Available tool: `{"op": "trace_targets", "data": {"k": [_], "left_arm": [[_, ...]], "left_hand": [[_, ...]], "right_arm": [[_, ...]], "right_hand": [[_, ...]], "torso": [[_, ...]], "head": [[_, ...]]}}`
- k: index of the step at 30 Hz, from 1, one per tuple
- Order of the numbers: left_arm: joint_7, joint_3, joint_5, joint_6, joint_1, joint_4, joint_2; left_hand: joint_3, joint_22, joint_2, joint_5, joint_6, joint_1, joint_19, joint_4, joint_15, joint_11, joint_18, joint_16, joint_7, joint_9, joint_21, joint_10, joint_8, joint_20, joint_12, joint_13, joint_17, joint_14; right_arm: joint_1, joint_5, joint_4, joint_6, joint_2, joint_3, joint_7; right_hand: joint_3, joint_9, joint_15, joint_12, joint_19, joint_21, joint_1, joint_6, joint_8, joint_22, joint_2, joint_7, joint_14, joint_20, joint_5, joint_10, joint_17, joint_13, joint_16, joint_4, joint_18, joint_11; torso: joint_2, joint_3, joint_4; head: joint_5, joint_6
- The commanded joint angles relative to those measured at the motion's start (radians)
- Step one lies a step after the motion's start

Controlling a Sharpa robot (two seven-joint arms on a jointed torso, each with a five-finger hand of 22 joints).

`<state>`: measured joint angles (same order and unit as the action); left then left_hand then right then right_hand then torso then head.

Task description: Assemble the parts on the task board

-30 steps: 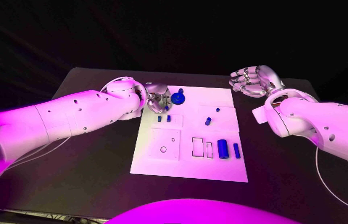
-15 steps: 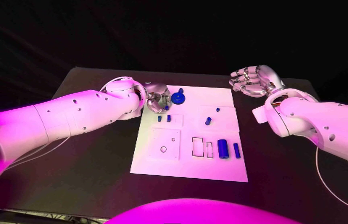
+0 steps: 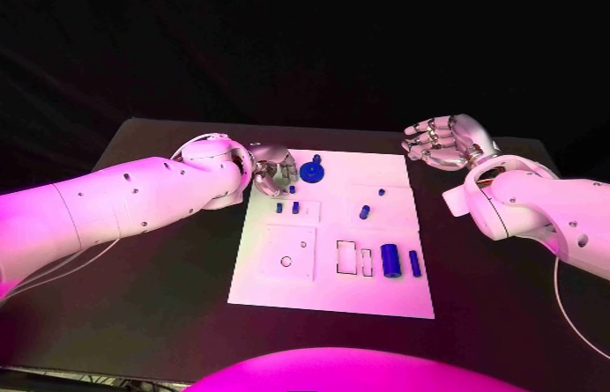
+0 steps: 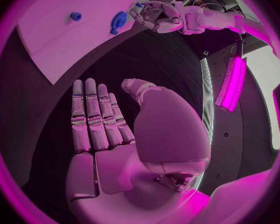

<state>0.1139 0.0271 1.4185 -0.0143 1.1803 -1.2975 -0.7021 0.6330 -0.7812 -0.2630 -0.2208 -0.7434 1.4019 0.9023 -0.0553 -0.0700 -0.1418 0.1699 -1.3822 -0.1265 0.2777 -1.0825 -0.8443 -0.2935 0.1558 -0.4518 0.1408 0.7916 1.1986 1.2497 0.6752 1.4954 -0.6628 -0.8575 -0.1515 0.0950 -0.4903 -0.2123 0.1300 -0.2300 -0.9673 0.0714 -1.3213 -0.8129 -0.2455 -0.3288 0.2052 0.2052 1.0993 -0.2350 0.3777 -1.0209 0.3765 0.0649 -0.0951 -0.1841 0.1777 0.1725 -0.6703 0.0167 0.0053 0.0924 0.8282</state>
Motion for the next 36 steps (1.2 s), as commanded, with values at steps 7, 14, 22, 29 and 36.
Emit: {"op": "trace_targets", "data": {"k": [7, 14, 22, 29, 36], "left_arm": [[-0.006, -0.001, -0.019, -0.05, -0.002, 0.017, -0.025], [-0.097, -0.017, -0.282, -0.155, 0.0, 0.027, -0.071], [-0.33, -0.023, -0.975, -0.173, 0.002, -0.024, -0.139], [-0.438, -0.023, -1.286, -0.116, 0.002, -0.083, -0.165], [-0.478, -0.022, -1.343, -0.112, 0.001, -0.119, -0.174]], "left_hand": [[-0.004, 0.002, 0.007, -0.004, -0.004, 0.015, -0.001, 0.006, -0.002, -0.007, 0.016, 0.003, -0.013, 0.001, 0.002, 0.026, 0.001, 0.011, 0.007, -0.006, -0.011, -0.005], [0.043, -0.011, 0.018, -0.003, -0.08, 0.049, -0.01, 0.037, 0.016, 0.01, 0.017, 0.048, -0.065, 0.014, -0.021, -0.04, -0.043, -0.007, -0.051, 0.003, -0.137, -0.063], [0.0, 0.023, 0.035, -0.001, -0.078, -0.015, -0.044, 0.006, 0.012, 0.009, 0.016, 0.152, -0.073, 0.012, 0.03, -0.036, -0.054, -0.001, -0.112, 0.017, -0.316, -0.151], [-0.083, 0.099, 0.043, -0.002, -0.052, -0.074, -0.033, -0.064, 0.003, 0.004, 0.015, 0.189, -0.075, 0.014, 0.133, -0.003, -0.062, 0.01, -0.138, 0.017, -0.341, -0.175], [-0.099, 0.115, 0.044, -0.002, -0.053, -0.066, -0.026, -0.066, 0.003, 0.004, 0.015, 0.194, -0.075, 0.016, 0.155, 0.0, -0.068, 0.01, -0.146, 0.018, -0.346, -0.181]], "right_arm": [[0.0, 0.122, -0.022, 0.14, -0.002, 0.0, -0.019], [0.0, 0.336, -0.054, 0.291, 0.003, 0.0, -0.047], [0.0, 0.654, -0.069, 0.379, 0.019, 0.0, -0.121], [-0.007, 0.786, -0.087, 0.377, 0.051, 0.0, -0.175], [-0.022, 0.851, -0.113, 0.375, 0.09, 0.0, -0.21]], "right_hand": [[-0.031, -0.003, -0.023, 0.025, -0.037, 0.026, -0.049, -0.048, -0.011, 0.007, 0.022, 0.016, 0.047, 0.016, -0.074, -0.018, -0.005, -0.003, -0.026, 0.081, 0.006, -0.013], [0.029, 0.001, -0.112, 0.048, -0.189, 0.286, -0.106, -0.138, -0.013, -0.186, -0.005, -0.027, 0.309, 0.125, -0.143, -0.123, 0.098, -0.001, -0.186, 0.196, -0.002, -0.061], [-0.029, 0.007, -0.133, 0.128, -0.169, 0.646, -0.044, -0.203, 0.035, -0.525, -0.003, -0.044, 0.403, 0.149, -0.142, -0.216, 0.47, 0.007, -0.663, 0.239, -0.003, -0.088], [-0.059, -0.004, -0.122, 0.162, -0.296, 0.888, -0.01, -0.195, 0.045, -0.732, 0.02, -0.038, 0.421, 0.135, -0.149, -0.17, 0.725, 0.003, -0.995, 0.224, -0.047, -0.076], [-0.073, -0.015, -0.117, 0.161, -0.359, 1.012, 0.001, -0.188, 0.047, -0.84, 0.033, -0.034, 0.427, 0.123, -0.152, -0.141, 0.852, 0.004, -1.157, 0.214, -0.069, -0.07]], "torso": [[0.001, 0.0003, 0.0004], [0.001, -0.0011, -0.0018], [0.0, 0.0016, -0.0007], [0.001, 0.0008, 0.0007], [0.0, 0.0021, 0.0004]], "head": [[-0.004, -0.007], [-0.016, -0.019], [-0.057, -0.034], [-0.074, -0.041], [-0.076, -0.044]]}}
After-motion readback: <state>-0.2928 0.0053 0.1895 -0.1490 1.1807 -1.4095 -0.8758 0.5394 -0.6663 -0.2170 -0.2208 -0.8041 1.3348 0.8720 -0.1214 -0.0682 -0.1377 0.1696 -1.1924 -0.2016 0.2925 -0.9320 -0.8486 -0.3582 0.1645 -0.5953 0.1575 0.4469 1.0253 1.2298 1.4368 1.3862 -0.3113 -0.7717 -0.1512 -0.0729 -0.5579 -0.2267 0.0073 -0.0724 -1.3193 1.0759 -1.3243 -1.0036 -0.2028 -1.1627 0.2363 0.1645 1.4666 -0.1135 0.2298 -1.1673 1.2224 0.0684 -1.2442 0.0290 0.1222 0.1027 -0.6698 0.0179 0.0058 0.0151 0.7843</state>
